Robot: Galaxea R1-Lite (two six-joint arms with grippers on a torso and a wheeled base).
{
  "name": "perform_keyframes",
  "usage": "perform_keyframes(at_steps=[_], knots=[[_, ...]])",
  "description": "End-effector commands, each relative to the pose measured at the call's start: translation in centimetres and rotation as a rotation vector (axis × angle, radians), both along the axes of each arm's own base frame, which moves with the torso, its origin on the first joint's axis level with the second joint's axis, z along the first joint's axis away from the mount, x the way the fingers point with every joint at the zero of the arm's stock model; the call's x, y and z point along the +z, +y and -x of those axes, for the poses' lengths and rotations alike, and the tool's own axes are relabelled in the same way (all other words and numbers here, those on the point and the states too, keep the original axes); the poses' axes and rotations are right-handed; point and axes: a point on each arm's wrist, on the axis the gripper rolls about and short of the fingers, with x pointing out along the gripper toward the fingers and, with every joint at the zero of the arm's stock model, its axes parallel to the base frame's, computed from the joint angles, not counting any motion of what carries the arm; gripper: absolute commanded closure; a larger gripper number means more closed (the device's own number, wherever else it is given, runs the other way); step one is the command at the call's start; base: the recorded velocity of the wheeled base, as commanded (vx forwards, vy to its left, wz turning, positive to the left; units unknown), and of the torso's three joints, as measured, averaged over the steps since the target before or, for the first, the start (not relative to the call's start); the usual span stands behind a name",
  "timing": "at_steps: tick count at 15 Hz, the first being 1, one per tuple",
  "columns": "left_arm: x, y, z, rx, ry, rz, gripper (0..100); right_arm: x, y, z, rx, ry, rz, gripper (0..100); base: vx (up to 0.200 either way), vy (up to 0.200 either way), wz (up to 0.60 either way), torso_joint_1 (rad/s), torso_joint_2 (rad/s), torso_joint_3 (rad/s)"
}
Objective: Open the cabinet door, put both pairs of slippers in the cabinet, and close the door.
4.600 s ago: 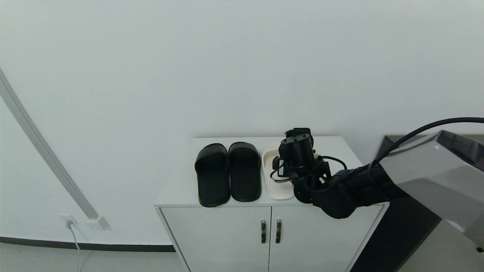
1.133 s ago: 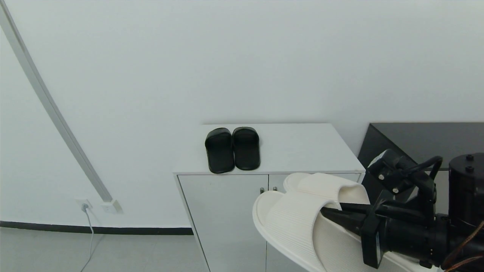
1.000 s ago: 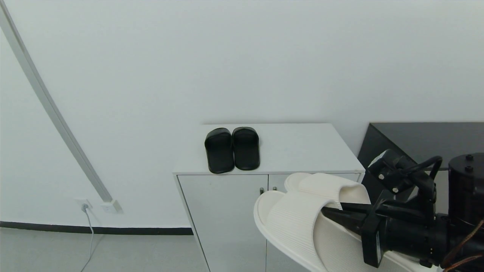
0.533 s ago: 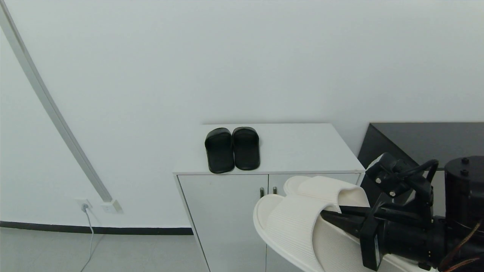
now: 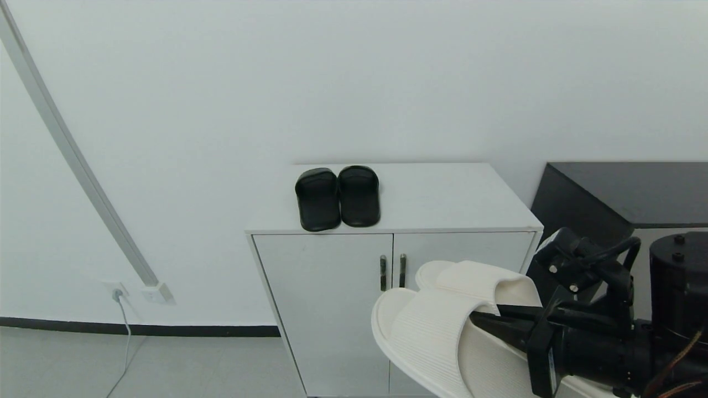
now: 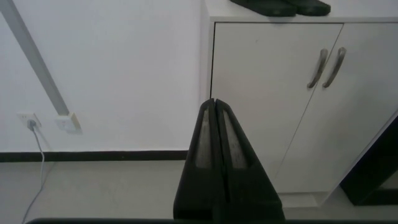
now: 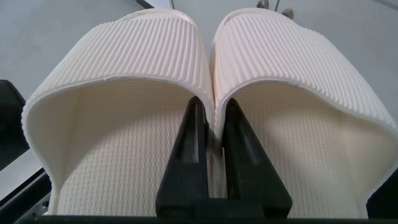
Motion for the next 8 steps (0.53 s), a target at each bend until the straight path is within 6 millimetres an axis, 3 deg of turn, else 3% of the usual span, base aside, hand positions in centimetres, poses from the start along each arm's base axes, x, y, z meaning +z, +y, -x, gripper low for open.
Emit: perform_keyframes(at_steps=[1,2,8], knots=[[-0.01,-0.01,-0.01,-0.002,0.003,-0.004,100,-0.05,0.04,-0.02,0.001,0.002,0.002,100,0.0,0.0,0.0,-0.227,0.55,0.315],[0.01,-0.01,0.0,-0.002,0.003,-0.004,0,-0.04,0.04,-0.02,0.002,0.0,0.002,100,0.0,0.0,0.0,-0.217,0.53,0.315],[-0.01,0.0,-0.01,-0.001,0.003,-0.003,0,-0.5,-0.13,0.15,0.002,0.012,0.014,100,0.0,0.0,0.0,-0.211,0.53,0.317]])
